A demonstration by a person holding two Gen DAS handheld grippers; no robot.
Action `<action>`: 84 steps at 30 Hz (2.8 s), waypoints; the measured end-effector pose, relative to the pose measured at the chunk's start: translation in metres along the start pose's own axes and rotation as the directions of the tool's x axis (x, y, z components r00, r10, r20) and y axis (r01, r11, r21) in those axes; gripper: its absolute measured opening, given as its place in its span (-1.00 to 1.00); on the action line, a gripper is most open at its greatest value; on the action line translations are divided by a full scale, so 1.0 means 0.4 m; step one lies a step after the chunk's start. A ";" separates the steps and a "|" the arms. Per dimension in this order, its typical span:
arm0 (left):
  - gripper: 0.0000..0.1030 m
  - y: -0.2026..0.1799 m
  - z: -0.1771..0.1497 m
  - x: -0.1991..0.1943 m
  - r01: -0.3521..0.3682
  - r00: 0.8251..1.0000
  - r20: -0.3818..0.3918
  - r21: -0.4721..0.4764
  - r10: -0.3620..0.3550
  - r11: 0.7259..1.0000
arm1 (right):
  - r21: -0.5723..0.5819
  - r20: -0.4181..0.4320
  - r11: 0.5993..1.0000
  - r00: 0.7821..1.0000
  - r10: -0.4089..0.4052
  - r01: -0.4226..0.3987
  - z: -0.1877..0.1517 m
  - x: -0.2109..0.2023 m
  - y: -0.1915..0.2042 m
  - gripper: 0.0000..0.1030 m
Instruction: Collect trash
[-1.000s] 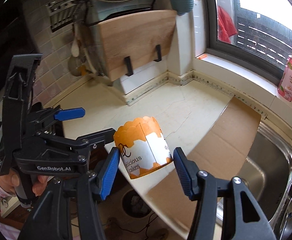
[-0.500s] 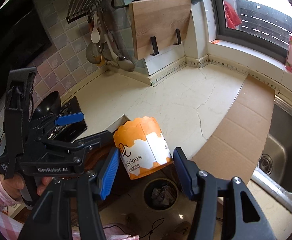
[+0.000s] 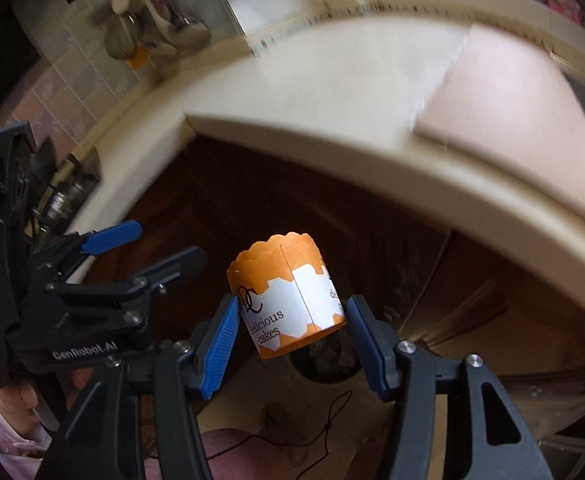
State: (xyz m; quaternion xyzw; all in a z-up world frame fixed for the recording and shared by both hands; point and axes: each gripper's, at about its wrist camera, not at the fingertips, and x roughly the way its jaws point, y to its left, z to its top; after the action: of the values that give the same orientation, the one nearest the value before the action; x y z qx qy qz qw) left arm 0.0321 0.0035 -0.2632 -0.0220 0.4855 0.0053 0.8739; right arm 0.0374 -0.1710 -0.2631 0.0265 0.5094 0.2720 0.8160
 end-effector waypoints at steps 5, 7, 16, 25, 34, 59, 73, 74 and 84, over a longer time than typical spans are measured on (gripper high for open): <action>0.85 0.038 -0.093 0.166 -0.010 0.999 -0.049 -0.036 0.008 0.999 | 0.012 -0.077 1.000 0.997 -0.017 0.018 -0.101 0.183 -0.032 0.09; 0.85 0.050 -0.125 0.223 -0.016 0.998 -0.056 -0.040 0.014 0.999 | 0.014 -0.102 1.000 0.995 -0.017 0.019 -0.131 0.248 -0.044 0.09; 0.85 0.087 -0.259 0.443 -0.081 0.993 -0.090 -0.032 0.078 0.996 | -0.034 -0.162 0.998 0.985 -0.063 0.058 -0.222 0.517 -0.091 0.09; 0.85 0.132 -0.291 0.573 -0.087 0.984 -0.160 -0.063 0.076 0.994 | -0.100 -0.204 0.992 0.974 -0.095 0.076 -0.234 0.645 -0.103 0.15; 0.85 0.150 -0.297 0.591 -0.100 0.979 -0.188 -0.074 0.085 0.992 | -0.100 -0.194 0.992 0.976 -0.095 0.076 -0.245 0.639 -0.096 0.43; 0.85 0.080 -0.045 0.116 -0.062 0.992 -0.112 0.042 0.066 0.997 | -0.007 -0.122 0.991 0.984 -0.130 0.130 -0.057 0.205 -0.006 0.43; 0.86 0.022 0.188 -0.259 -0.084 0.995 0.057 0.132 0.077 0.988 | 0.076 0.057 0.973 0.974 -0.221 0.217 0.139 -0.197 0.068 0.43; 0.89 0.019 0.203 -0.282 -0.077 0.995 0.067 0.132 0.069 0.988 | 0.081 0.071 0.973 0.972 -0.223 0.217 0.158 -0.230 0.068 0.43; 0.92 -0.031 0.333 -0.454 -0.047 0.986 0.165 0.095 0.031 0.994 | 0.172 0.223 0.963 0.944 -0.244 0.209 0.281 -0.465 0.086 0.43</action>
State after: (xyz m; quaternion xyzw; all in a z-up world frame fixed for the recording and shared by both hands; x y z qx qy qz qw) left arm 0.0494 -0.0010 -0.0383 0.0312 0.4122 0.0000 0.9105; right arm 0.0561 -0.2030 -0.0462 0.0603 0.4243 0.1327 0.8937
